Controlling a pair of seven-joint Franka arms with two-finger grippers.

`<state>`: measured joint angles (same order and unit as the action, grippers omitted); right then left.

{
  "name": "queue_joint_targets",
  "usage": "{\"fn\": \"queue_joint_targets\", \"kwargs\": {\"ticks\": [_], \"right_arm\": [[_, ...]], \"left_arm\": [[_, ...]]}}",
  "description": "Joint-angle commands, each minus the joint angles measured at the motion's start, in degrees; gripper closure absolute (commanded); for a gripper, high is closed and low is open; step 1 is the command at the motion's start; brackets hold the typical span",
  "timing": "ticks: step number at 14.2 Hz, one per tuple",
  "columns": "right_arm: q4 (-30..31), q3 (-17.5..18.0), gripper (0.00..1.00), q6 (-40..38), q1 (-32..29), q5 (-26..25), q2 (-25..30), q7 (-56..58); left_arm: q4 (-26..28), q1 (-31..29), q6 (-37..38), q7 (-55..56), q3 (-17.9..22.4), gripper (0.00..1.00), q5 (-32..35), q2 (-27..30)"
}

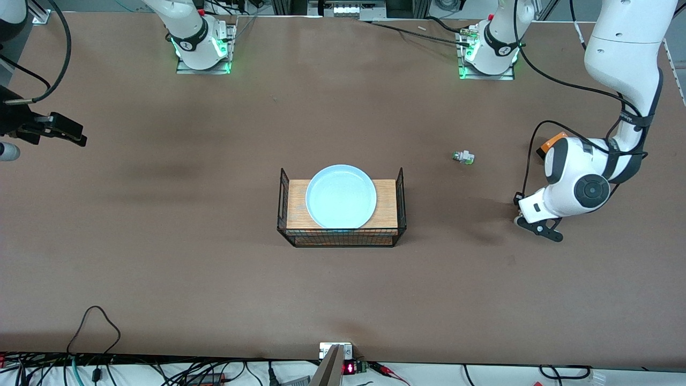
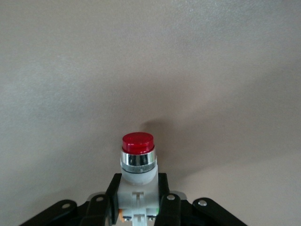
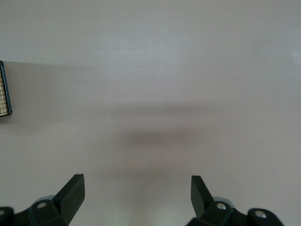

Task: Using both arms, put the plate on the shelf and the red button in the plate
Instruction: 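Grasp the red-topped white button with the left gripper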

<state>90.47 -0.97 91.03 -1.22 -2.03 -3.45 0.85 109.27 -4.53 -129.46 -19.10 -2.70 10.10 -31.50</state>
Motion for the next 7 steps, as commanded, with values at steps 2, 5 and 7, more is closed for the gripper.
{"fn": "queue_joint_targets", "kwargs": {"ticks": [2,5,7], "right_arm": [[-0.03,0.45,0.0,-1.2,-0.27,0.71,0.9,-1.46],[-0.38,0.36,0.0,-1.38,-0.27,1.24,0.9,-1.46],[-0.38,0.45,0.0,-2.08,-0.27,1.15,0.9,-0.76]], "left_arm": [[-12.64,-0.04,21.29,0.11,-6.24,0.96,0.1,2.14],[-24.42,0.48,36.17,3.52,-10.91,0.96,-7.34,2.14],[-29.7,0.58,41.37,10.09,-15.29,0.96,-13.85,2.14]]}}
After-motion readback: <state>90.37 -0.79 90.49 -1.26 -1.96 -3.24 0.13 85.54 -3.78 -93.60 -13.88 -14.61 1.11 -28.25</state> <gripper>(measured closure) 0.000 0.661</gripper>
